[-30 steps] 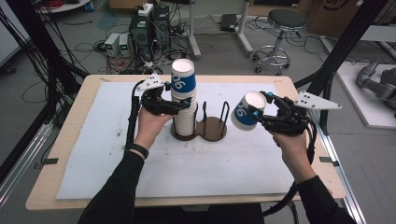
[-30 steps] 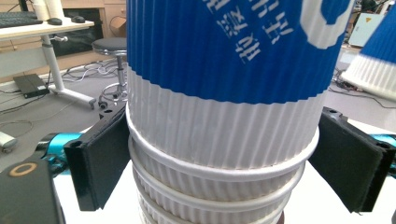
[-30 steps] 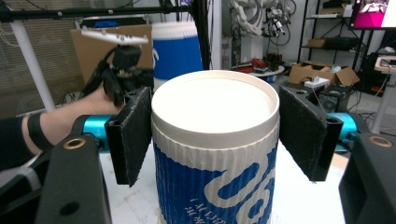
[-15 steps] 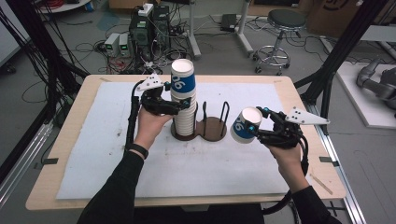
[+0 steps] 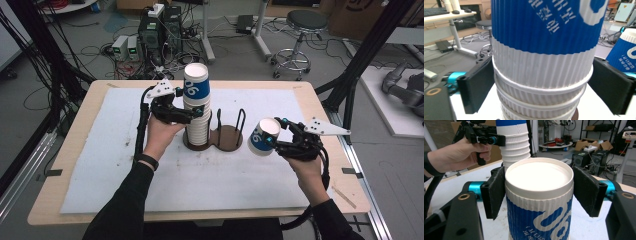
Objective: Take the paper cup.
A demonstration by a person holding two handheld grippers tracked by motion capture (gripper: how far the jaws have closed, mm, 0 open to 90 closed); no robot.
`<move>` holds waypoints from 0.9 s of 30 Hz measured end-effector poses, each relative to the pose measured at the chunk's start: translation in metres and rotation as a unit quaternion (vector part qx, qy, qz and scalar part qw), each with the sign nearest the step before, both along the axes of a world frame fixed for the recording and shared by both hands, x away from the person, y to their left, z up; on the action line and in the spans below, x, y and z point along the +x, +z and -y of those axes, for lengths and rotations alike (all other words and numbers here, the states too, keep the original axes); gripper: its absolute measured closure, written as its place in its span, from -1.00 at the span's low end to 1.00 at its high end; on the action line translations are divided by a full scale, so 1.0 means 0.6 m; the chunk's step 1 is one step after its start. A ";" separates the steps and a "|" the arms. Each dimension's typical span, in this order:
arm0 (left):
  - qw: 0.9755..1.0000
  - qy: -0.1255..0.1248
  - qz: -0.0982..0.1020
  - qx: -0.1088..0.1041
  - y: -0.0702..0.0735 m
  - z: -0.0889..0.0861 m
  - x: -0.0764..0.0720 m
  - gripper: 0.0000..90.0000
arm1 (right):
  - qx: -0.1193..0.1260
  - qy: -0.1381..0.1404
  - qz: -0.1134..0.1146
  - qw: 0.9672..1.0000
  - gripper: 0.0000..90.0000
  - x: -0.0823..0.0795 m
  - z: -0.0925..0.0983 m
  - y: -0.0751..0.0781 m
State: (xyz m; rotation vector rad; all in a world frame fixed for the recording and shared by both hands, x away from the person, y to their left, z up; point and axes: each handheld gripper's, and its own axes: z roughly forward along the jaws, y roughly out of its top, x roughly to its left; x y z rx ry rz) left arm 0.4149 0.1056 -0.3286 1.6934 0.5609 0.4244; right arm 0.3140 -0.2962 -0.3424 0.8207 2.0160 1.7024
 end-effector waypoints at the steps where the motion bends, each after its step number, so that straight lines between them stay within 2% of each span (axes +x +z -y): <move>1: 1.000 0.005 0.003 0.000 0.003 -0.002 -0.003 -0.83 | 0.001 -0.001 -0.001 1.000 -0.32 0.000 0.001 0.000; 6: 1.000 0.008 0.005 0.008 0.007 -0.009 -0.007 -0.87 | 0.003 -0.002 -0.001 1.000 -0.32 0.000 0.003 0.000; 7: 1.000 0.009 0.005 0.016 0.010 -0.013 -0.011 -0.87 | 0.004 -0.003 0.000 1.000 -0.32 0.000 0.004 0.000; 15: 1.000 0.020 0.003 0.019 0.011 -0.034 -0.033 -0.87 | 0.004 -0.004 -0.003 1.000 -0.32 -0.001 0.007 0.000; 23: 0.999 0.028 0.008 0.024 -0.007 -0.066 -0.078 -0.87 | 0.001 -0.006 -0.001 1.000 -0.32 0.000 0.006 -0.002; 24: 0.999 0.028 0.008 0.024 -0.007 -0.066 -0.078 -0.87 | 0.001 -0.006 -0.001 1.000 -0.32 0.000 0.006 -0.002; 27: 0.999 0.032 0.008 0.019 -0.023 -0.080 -0.102 -0.87 | 0.000 -0.004 -0.001 1.000 -0.33 0.000 0.005 -0.003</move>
